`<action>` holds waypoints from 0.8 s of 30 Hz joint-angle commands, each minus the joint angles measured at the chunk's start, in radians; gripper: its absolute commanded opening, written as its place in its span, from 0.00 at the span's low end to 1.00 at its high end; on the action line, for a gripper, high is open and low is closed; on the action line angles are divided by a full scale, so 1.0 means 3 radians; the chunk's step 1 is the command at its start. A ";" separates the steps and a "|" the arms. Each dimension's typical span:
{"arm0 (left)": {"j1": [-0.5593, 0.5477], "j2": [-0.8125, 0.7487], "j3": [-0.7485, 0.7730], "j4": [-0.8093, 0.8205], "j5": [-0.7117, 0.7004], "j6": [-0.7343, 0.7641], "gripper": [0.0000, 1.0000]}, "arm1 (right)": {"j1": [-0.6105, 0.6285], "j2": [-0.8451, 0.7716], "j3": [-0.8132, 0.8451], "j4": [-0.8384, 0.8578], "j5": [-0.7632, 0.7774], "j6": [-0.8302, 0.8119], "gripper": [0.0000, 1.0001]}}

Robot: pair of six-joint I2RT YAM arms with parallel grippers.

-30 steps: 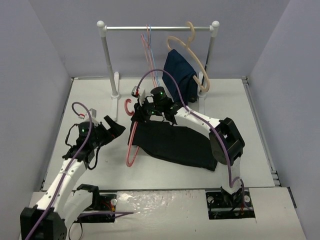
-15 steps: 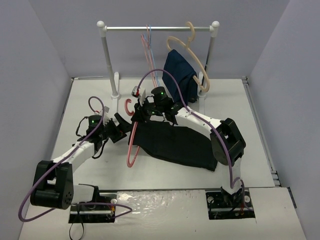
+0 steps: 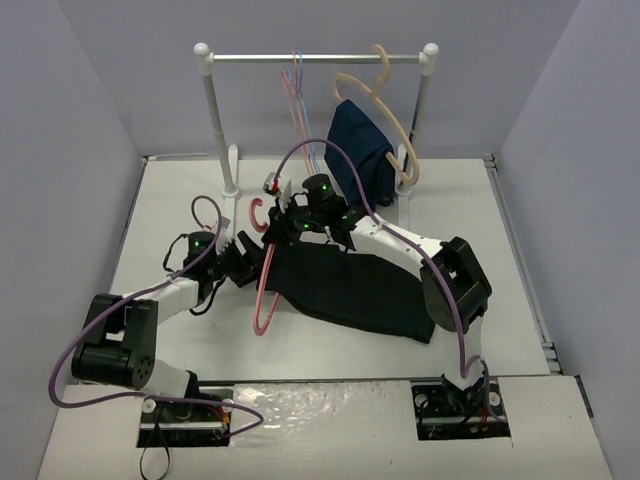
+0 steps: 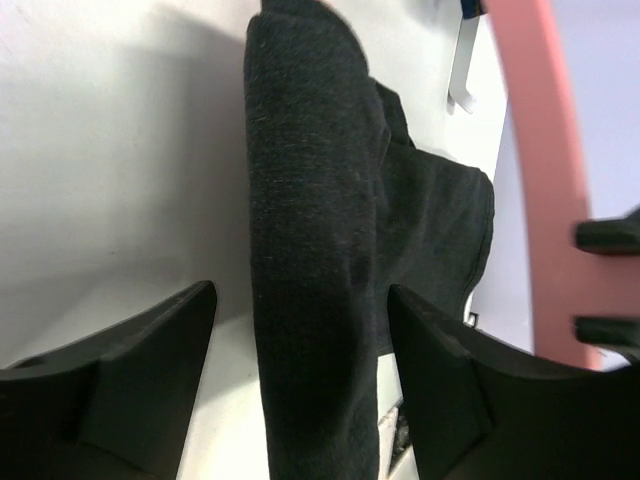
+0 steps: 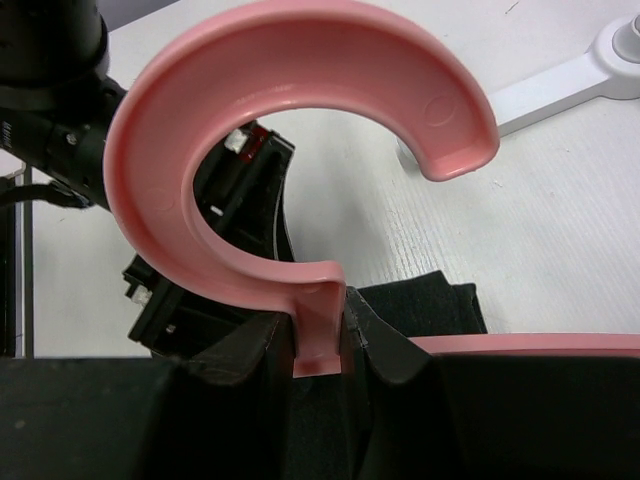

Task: Place the trousers on the hanger

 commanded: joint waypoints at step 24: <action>-0.0010 -0.0822 0.1322 -0.1588 0.0212 0.0714 0.00 | -0.0027 -0.1049 -0.0695 0.0401 -0.0194 0.0023 0.00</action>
